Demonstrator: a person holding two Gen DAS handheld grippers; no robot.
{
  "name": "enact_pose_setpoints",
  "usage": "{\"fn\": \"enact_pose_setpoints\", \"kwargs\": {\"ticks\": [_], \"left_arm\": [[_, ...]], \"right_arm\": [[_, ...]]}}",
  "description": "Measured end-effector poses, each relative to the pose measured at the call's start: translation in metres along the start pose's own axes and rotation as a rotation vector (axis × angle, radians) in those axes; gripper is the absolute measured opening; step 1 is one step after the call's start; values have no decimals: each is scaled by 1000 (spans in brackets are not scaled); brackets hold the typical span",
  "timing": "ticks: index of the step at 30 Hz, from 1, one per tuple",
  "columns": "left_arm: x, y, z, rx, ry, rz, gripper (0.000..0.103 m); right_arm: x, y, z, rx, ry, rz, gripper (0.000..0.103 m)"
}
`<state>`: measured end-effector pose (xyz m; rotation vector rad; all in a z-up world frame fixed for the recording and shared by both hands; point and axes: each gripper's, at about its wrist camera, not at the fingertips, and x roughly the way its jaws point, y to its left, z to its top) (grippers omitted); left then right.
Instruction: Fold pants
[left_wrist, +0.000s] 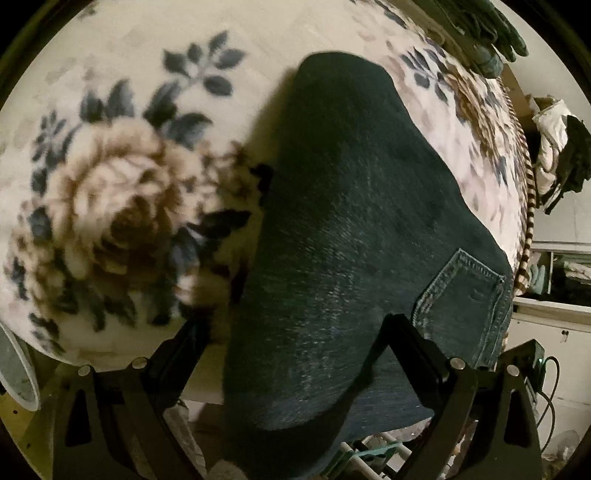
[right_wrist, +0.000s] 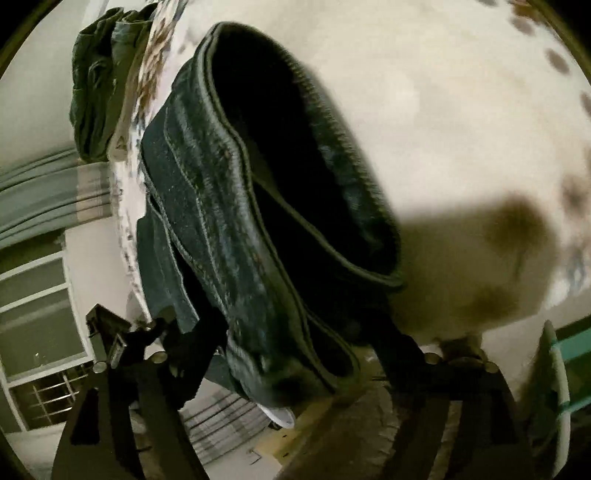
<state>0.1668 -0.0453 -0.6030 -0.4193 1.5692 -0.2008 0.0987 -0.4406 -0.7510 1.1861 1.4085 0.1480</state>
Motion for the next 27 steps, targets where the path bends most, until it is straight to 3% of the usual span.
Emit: {"fn": "enact_pose_setpoints", "kwargs": {"ticks": [2,4,7,9,12,15,19,22,23,25,27], "left_arm": [[4,-2,1,-3,8,-8,98],[5,-5,2,4,9,-2,98],[6,-7,3,2,6,-4,99],[7,-7,4,1,10,4,98],[8,-6,4,-6,12,-2,98],[7,0,4,-26,11,-31,98],[8,10,7,-50,14,-81,96],[-1,7,6,-6,-24,-113,51],[-2,4,5,3,-32,-111,42],[-10,-1,3,17,-49,-122,34],[-19,-7,2,35,-61,-117,29]], "right_arm": [[2,6,2,-15,2,52,76],[-2,23,3,-50,-11,78,55],[-15,39,6,-73,-48,176,46],[-12,47,10,-116,-34,135,46],[13,29,19,-84,47,57,62],[26,18,21,-38,66,119,66],[37,30,23,-55,54,118,70],[41,37,23,-69,24,101,63],[41,41,22,-82,13,83,58],[40,49,21,-86,-6,69,46],[35,60,19,-87,-29,59,41]]}}
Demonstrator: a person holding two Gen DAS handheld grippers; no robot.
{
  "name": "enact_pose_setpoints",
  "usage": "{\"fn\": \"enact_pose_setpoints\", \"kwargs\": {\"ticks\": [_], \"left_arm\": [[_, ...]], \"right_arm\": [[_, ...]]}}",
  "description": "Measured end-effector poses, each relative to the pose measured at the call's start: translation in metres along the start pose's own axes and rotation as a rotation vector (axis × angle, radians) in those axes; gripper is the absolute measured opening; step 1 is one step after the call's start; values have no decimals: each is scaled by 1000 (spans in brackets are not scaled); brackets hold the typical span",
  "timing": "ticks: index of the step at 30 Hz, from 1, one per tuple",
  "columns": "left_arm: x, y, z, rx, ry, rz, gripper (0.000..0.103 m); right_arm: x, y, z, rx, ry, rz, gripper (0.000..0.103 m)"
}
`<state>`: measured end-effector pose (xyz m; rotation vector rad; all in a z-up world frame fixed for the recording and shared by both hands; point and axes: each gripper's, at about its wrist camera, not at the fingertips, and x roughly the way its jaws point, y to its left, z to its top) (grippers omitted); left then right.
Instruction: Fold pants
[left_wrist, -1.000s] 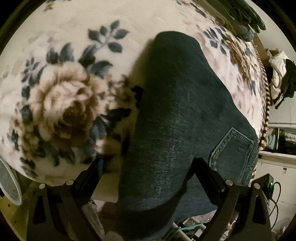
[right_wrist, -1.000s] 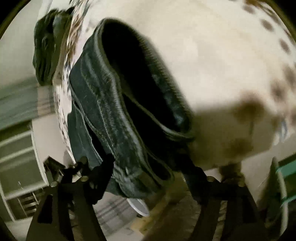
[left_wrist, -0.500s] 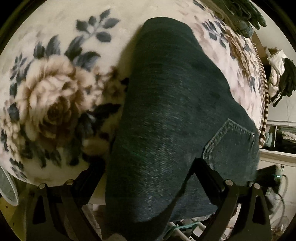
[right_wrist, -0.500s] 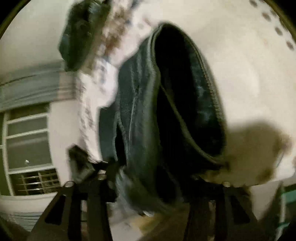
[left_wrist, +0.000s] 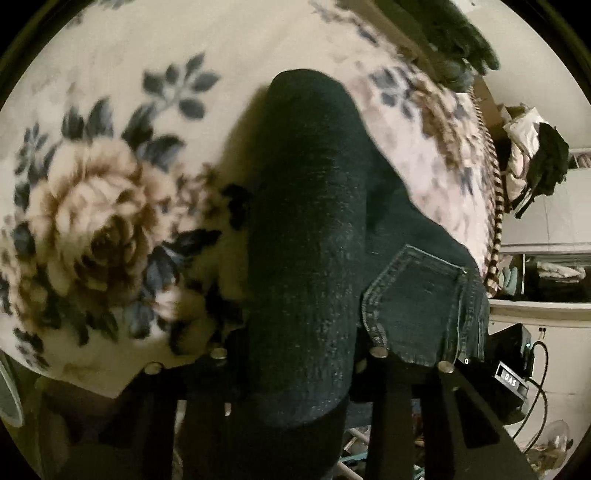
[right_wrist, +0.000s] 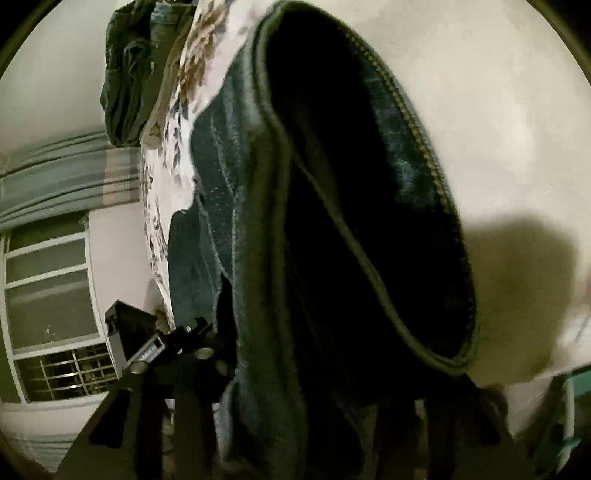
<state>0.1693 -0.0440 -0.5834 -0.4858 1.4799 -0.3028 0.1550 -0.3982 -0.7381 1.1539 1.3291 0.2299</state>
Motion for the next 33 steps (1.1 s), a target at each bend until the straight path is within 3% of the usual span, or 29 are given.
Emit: {"fn": "enact_pose_setpoints", "kwargs": {"ticks": [6,10,16,20,24,28,33], "left_arm": [[-43,-27,3,37,-47,18,26],[-77,-54,15,54,-83,22,26],[-126,-100,64,64,-163,5,26],[-152,-126,120,83,-220,-23,26],[-164,-148,198,97,-254,-66,26],[-158,-164,286,122,-264,-89,26],[-133,-170,372,145,-247,-87,26]], "right_arm": [[-14,51,-2,-51,-39,-19,36],[-53,74,-4,-96,-43,2,36],[-105,148,29,-182,-72,23,36],[-120,219,80,-239,-120,30,36],[-114,286,150,-270,-168,48,36],[-102,335,221,-288,-202,53,36],[-64,377,313,-275,-222,44,36]]}}
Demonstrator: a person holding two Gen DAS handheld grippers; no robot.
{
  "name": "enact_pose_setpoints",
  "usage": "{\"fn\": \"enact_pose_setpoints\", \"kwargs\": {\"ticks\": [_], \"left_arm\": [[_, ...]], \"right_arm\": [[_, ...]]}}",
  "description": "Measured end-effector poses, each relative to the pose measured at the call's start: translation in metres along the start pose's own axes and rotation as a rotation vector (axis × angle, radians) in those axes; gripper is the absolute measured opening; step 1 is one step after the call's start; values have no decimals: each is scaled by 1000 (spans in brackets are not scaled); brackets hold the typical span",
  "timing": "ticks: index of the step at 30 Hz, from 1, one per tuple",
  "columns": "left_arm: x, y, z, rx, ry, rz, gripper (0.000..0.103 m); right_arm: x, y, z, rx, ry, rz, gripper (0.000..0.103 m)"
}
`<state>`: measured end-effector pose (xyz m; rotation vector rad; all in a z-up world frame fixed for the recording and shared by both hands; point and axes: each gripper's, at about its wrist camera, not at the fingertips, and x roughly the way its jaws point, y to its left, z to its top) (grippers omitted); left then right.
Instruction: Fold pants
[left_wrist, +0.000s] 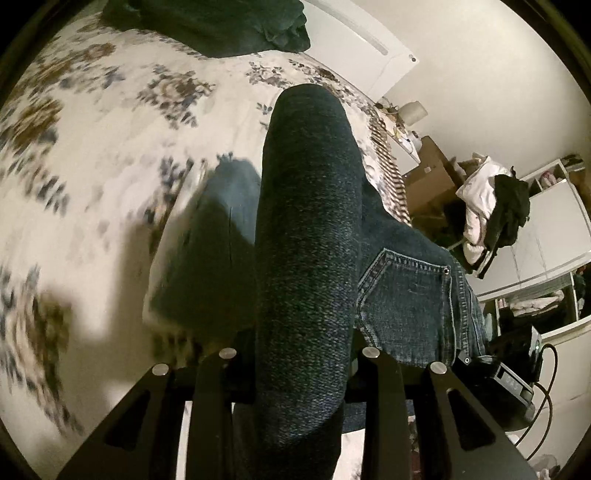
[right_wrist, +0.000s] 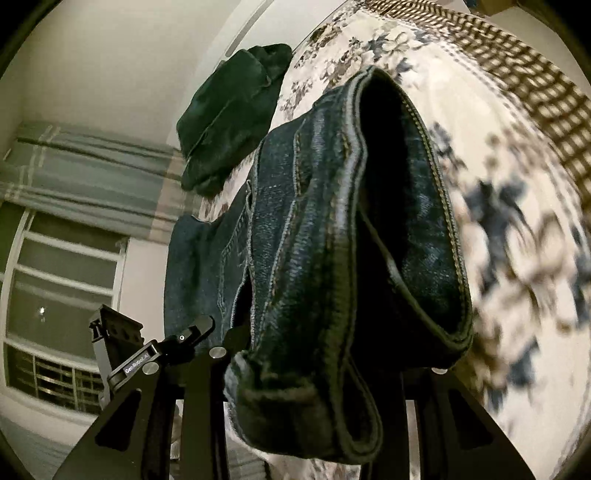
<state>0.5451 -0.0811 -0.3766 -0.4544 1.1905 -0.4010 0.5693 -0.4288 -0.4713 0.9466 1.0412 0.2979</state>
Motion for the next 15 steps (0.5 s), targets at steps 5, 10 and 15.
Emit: {"fn": "enact_pose_setpoints", "kwargs": {"ticks": [5,10,15], "left_arm": [[55,24,46,2,56,37,27],[88,45,51,-26,143,123,37],[64,31,37,52,115,244,49]], "right_arm": [[57,-23,47,54,18,-14,36],[95,-54,53,102,95,-77,42],[85,-50,46,54,113,-190,55]]}}
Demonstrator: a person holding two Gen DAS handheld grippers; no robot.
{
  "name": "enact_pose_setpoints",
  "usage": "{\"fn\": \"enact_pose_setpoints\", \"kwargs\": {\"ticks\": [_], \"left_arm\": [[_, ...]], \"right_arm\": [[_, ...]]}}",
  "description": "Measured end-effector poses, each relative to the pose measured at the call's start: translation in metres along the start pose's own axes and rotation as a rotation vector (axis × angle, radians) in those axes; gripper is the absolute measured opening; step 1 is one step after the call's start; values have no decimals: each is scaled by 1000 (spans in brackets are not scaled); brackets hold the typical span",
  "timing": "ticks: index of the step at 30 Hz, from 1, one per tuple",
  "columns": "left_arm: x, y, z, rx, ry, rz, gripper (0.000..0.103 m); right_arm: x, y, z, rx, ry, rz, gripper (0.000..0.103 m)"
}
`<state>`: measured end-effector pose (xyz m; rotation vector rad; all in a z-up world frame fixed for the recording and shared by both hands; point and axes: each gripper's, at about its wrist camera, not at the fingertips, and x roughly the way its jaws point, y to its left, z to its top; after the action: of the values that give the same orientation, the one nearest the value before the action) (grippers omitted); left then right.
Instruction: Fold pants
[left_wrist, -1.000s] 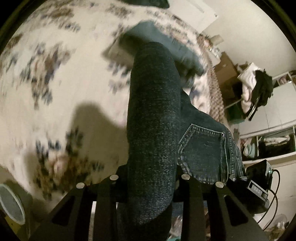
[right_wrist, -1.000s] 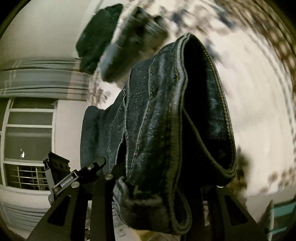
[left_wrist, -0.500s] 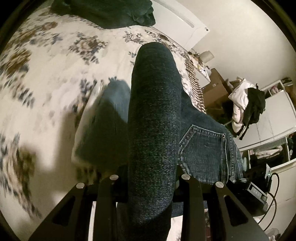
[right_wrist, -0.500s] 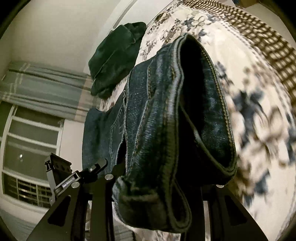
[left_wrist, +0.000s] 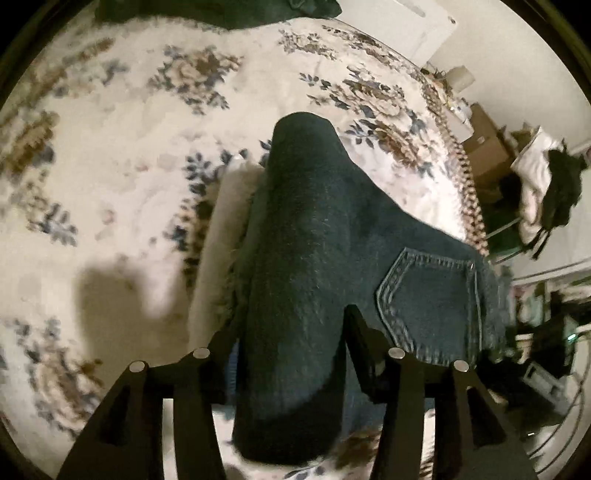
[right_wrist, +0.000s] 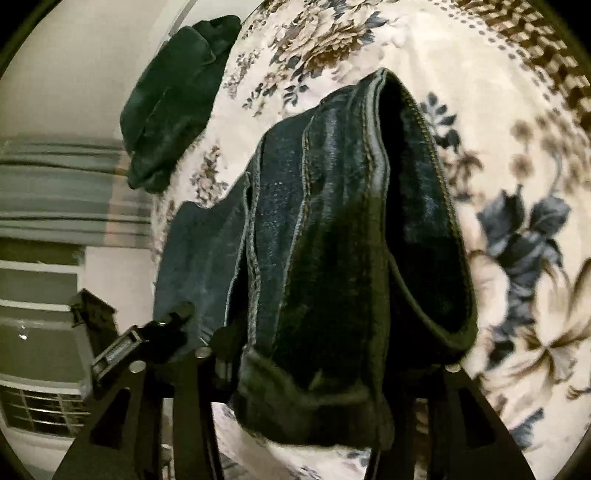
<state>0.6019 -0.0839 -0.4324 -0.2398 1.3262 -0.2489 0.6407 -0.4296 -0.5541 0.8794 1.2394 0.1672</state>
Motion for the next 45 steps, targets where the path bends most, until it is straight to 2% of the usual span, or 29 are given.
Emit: {"fn": "enact_pose_setpoints", "kwargs": {"ticks": [2,3,4,5,6,8,12,17,24,33,37,45], "left_arm": [[-14,-8,-8,33,-15,61,65],[-22,-12,-13,43,-28,88,69],[-28,-14,-15,51,-43,103,70],[-37,-17,-18,65,-62,119,71],[-44,-22,-22,79,-74,137,73],[-56,-31,-27,110,-87,167,88],[-90,-53,-40,159,-132,212,94],[-147,-80,-61,206,-220,256,94],[-225,-111,-108,222,-299,277,94],[-326,-149,-183,225,-410,279,94],[-369,-164,-221,219,-461,277,94],[-433,-181,-285,207,-542,304,94]], "right_arm": [[-12,4,-10,-34,-18,-82,58],[-19,9,-12,-49,-26,-120,65],[-27,16,-14,-79,-40,-170,75],[-35,23,-19,-122,-59,-237,79],[-43,32,-26,-160,-74,-283,82],[-59,45,-38,-210,-99,-371,84],[-91,69,-66,-264,-189,-487,94],[-156,110,-108,-302,-357,-596,95],[-252,160,-165,-357,-474,-598,99],[-367,220,-257,-470,-556,-563,100],[-409,239,-303,-514,-598,-551,100],[-484,254,-388,-541,-617,-486,100]]}}
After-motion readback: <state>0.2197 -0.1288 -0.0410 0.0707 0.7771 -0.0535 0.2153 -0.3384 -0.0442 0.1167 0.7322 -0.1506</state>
